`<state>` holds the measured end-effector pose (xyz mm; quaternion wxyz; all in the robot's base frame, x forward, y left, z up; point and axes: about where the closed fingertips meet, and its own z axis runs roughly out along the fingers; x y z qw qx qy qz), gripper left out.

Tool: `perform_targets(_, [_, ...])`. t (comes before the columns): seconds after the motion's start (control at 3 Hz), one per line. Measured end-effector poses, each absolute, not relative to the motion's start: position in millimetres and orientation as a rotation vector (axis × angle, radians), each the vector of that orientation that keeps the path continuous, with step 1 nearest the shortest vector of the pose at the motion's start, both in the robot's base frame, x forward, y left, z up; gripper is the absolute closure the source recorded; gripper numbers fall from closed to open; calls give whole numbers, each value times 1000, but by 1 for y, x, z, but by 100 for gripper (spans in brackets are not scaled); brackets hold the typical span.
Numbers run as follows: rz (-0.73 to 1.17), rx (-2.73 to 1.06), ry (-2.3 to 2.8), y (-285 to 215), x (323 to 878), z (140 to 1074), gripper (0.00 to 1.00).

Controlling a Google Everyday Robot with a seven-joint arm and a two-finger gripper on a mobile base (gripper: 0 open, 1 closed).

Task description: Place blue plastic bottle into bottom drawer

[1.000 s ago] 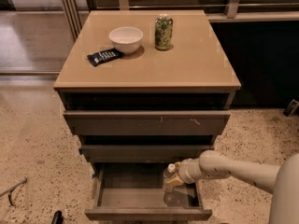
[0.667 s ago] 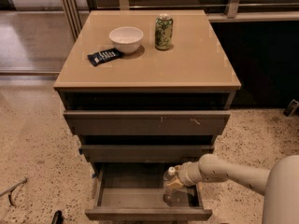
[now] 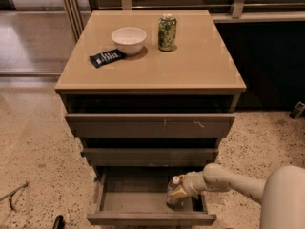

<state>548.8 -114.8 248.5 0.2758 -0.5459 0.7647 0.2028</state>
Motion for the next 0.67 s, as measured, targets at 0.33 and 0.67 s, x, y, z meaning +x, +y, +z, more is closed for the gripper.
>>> perform_targets(0.33, [549,-1478,2039,-116,548,235,100])
perform_targets(0.67, [548,-1493,2022,-116,548,226,100])
